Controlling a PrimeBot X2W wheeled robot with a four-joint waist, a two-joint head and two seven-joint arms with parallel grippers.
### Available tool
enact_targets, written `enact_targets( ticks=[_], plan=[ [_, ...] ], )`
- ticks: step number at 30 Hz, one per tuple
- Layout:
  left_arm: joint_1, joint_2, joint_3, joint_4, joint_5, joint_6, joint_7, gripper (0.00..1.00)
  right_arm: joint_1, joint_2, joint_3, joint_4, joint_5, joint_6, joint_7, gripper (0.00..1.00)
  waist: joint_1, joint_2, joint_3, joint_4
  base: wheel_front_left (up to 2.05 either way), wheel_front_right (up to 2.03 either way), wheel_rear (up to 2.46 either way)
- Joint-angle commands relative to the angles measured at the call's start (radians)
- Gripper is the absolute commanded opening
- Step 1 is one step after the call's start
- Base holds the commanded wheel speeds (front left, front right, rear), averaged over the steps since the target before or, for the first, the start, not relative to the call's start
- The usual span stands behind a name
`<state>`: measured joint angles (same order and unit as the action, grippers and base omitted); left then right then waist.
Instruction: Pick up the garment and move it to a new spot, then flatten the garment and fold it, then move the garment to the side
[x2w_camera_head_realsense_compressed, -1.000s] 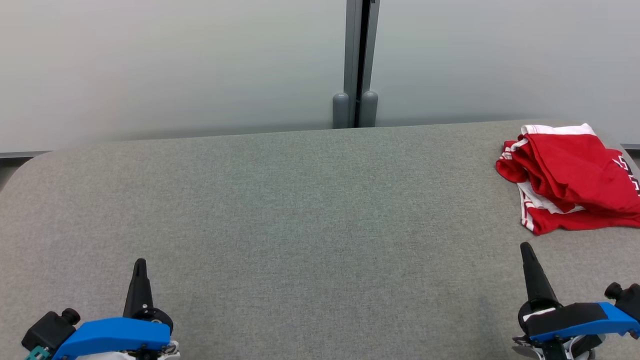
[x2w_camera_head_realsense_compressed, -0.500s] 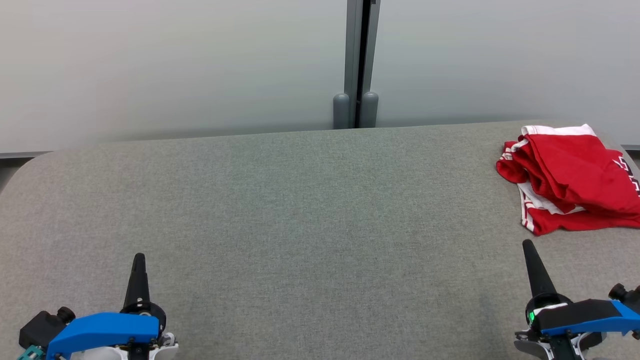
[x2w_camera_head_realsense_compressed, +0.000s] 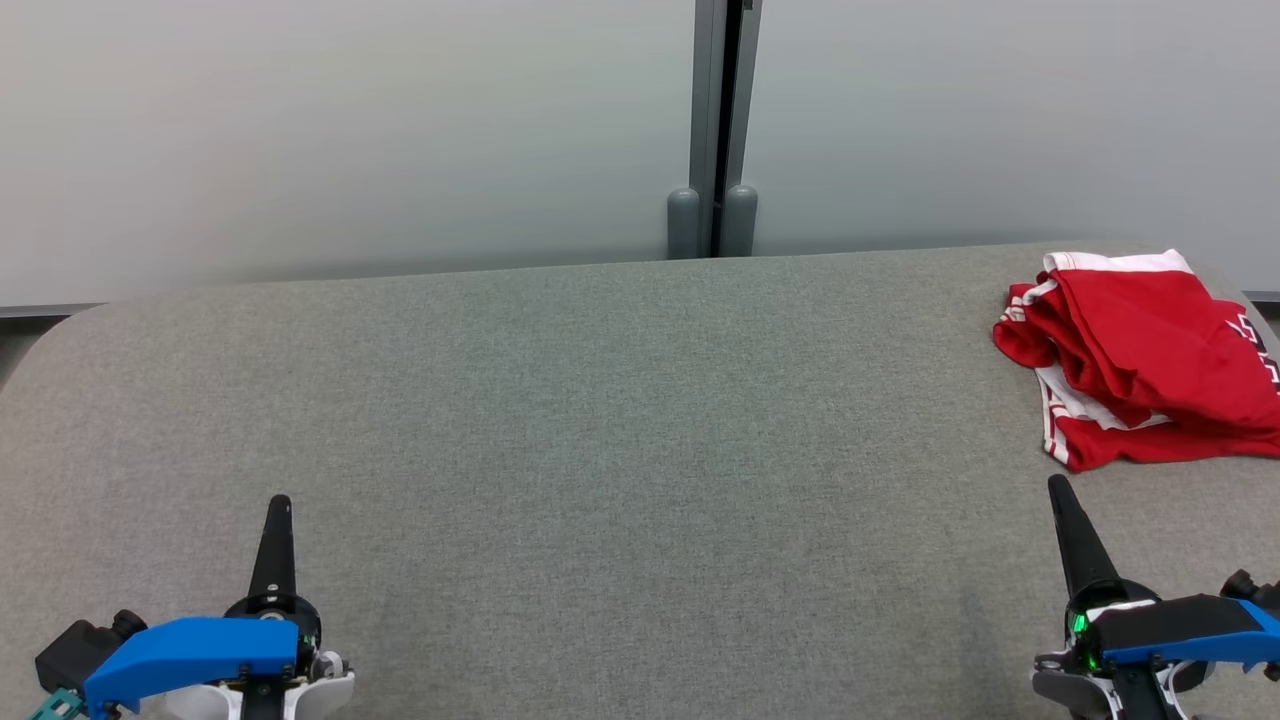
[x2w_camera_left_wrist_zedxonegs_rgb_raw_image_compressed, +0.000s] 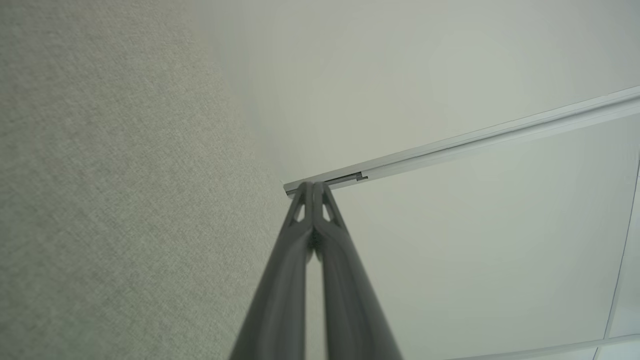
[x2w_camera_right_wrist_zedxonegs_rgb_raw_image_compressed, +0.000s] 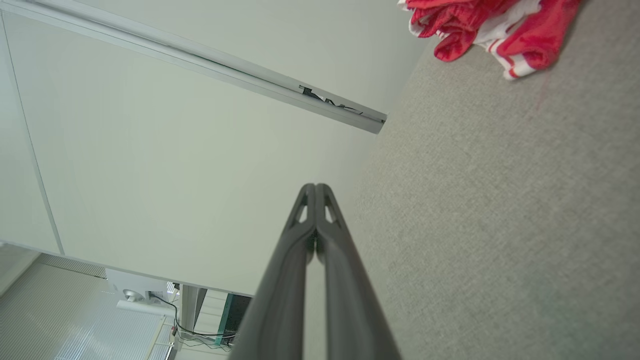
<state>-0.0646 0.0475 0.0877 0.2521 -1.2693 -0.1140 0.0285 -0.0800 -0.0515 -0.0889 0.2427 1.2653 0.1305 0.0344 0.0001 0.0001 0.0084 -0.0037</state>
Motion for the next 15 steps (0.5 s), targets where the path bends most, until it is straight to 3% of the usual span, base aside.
enact_targets(
  ticks=[1,15],
  plan=[
    [-0.022,0.004,0.006,-0.009,-0.018,-0.004,0.006,0.00,-0.022,0.000,-0.004,-0.004,0.021,0.000,0.006,0.00,0.0000,-0.0001,0.000,0.000,0.00,0.00,0.00],
    [-0.033,0.004,0.016,-0.009,-0.147,-0.012,0.039,0.00,-0.027,0.001,-0.013,-0.002,0.150,0.000,0.036,0.00,-0.0001,-0.0001,-0.002,0.001,0.00,0.00,0.00]
  ],
)
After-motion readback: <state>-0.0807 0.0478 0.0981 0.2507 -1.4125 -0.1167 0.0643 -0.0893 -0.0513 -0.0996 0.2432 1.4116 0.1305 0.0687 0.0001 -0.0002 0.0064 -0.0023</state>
